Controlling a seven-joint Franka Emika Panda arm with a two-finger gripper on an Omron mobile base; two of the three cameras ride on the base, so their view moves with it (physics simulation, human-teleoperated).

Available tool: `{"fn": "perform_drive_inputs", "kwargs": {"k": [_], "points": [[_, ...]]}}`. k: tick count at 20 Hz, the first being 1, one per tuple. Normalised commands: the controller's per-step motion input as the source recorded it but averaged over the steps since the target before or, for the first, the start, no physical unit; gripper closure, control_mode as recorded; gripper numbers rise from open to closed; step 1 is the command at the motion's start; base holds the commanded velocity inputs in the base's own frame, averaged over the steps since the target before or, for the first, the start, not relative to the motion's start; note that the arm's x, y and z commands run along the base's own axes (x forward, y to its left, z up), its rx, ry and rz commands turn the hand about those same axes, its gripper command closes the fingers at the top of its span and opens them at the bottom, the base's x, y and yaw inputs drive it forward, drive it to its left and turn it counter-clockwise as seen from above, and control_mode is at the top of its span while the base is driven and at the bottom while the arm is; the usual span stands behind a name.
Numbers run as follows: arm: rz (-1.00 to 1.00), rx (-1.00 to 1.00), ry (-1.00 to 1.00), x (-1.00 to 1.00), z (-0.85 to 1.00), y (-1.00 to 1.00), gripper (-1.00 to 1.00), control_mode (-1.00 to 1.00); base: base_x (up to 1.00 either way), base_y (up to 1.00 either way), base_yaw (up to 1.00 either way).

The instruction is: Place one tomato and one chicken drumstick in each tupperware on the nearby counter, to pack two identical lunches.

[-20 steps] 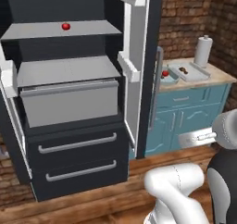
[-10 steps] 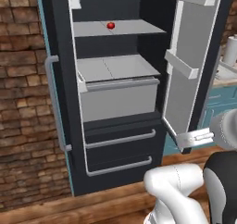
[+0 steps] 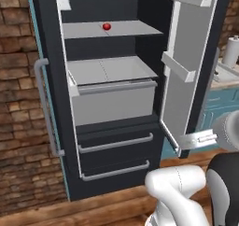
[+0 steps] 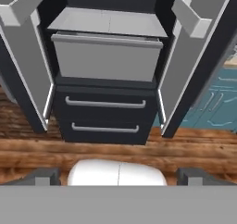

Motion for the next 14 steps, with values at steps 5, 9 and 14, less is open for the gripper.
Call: {"fn": "perform_drive_inputs", "kwargs": {"k": [5,9,14], "points": [[0.00,0.00,0.00,0.00,0.00,0.00,-1.00,1.00,0.94,-0.04,0.00],[0.00,0.00,0.00,0.00,0.00,0.00,-1.00,1.00,1.00,0.00,0.00],[0.00,0.00,0.00,0.00,0.00,0.00,-1.00,1.00,0.99,0.00,0.00]]}}
